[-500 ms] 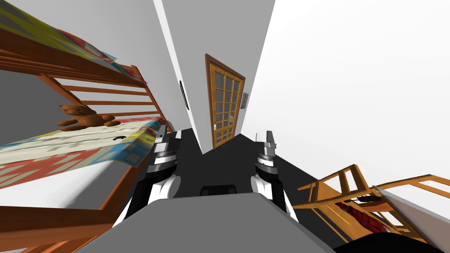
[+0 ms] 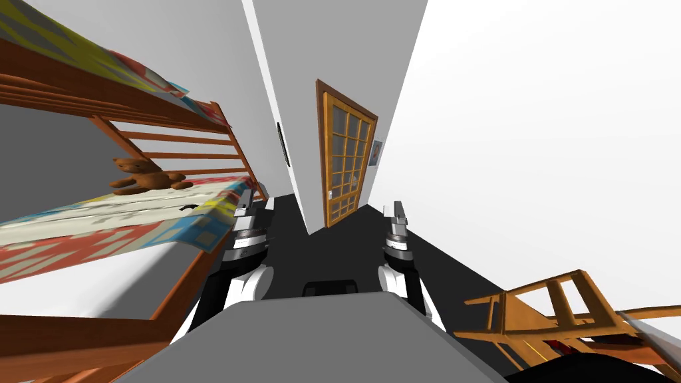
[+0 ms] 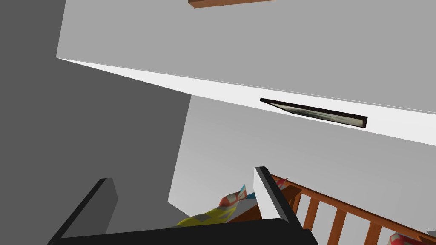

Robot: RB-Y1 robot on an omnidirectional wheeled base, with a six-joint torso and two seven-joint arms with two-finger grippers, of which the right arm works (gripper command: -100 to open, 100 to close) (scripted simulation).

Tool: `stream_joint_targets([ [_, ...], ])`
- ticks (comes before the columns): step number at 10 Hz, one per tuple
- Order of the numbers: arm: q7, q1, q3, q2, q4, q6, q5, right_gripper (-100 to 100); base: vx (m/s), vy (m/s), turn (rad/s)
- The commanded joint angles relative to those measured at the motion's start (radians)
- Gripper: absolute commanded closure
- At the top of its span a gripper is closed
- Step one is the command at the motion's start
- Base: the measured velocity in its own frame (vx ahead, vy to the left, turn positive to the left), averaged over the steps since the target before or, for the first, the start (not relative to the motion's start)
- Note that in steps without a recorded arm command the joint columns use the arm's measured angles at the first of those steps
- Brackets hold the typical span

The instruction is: Pull the door open

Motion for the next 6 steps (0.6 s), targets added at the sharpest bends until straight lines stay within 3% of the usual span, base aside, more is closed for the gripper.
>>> stream_joint_targets([
  [1, 0.026, -0.008, -0.001, -0.005, 0.028, -0.005, 0.007, -100, 0.096, 0.017, 0.064],
  [6, 0.102, -0.038, -0.012, -0.025, 0.129, -0.026, 0.024, -100, 0.076, 0.004, 0.081],
])
